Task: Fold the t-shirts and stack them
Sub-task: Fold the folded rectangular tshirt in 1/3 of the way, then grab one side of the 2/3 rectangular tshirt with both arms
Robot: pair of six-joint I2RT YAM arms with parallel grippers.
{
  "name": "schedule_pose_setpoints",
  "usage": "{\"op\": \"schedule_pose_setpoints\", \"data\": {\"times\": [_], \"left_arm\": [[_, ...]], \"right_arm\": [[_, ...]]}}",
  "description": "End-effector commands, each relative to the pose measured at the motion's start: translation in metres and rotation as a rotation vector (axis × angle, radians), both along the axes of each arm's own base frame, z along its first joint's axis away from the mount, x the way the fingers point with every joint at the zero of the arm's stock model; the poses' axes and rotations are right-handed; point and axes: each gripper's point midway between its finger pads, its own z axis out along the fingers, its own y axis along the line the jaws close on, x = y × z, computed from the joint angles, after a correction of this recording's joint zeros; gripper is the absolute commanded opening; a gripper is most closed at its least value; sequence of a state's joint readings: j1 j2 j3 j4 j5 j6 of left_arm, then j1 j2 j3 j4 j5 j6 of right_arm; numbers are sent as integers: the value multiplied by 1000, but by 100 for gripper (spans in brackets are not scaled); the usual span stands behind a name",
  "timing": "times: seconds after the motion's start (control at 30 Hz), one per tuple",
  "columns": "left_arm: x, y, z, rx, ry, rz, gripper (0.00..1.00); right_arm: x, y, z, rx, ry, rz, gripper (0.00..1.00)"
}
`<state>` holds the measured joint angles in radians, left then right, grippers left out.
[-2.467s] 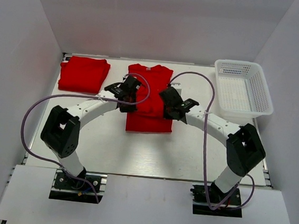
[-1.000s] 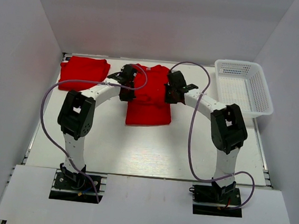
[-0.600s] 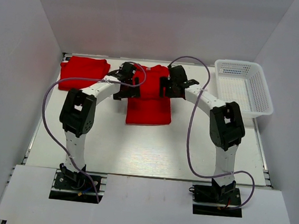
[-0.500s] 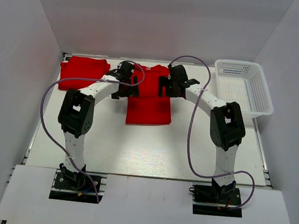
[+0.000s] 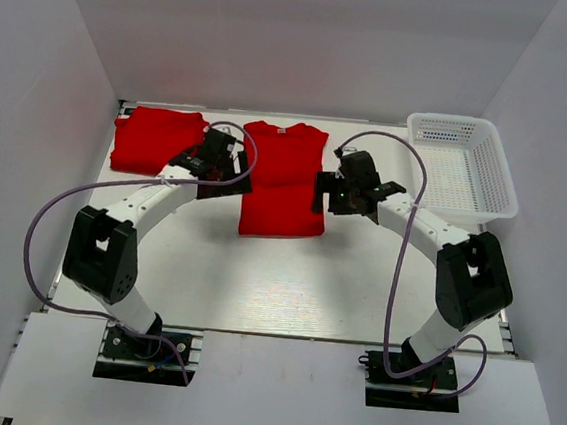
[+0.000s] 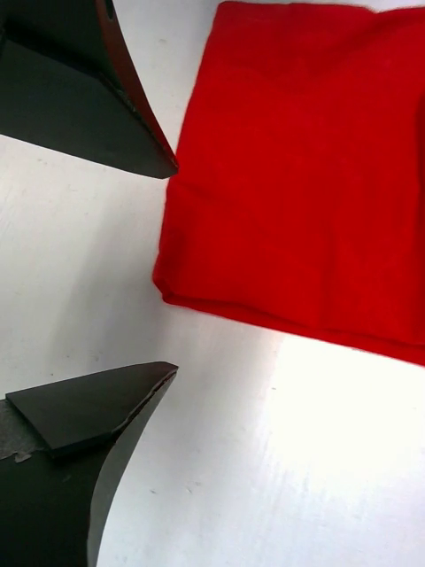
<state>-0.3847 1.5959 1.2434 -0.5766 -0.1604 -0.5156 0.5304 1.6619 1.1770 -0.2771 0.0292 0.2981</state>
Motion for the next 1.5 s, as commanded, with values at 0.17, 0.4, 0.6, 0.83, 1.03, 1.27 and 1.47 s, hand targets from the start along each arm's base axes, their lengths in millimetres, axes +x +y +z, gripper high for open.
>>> {"op": "schedule_pose_setpoints", "data": {"times": [0.17, 0.4, 0.6, 0.83, 1.03, 1.27, 1.47], "left_arm": [[-35, -15, -55, -10, 150, -110, 100], [-49, -22, -88, -4, 217, -140, 100], [-60, -21, -106, 40, 257, -139, 96], [-88, -16, -129, 65, 340, -137, 83], [-103, -16, -144, 49, 380, -125, 61], [-97, -36, -142, -29, 343, -162, 38], [-96, -49, -146, -74, 336, -209, 4]], "right_arm": [[-25, 0, -26, 45, 93, -39, 86], [-24, -5, -47, 16, 133, -83, 79], [-17, 0, -63, 16, 151, -93, 76], [-28, -5, -84, 12, 194, -130, 44], [-39, -7, -95, 29, 220, -135, 21], [-44, -1, -94, 79, 214, -110, 6], [-41, -1, -93, 79, 199, -110, 0]]}}
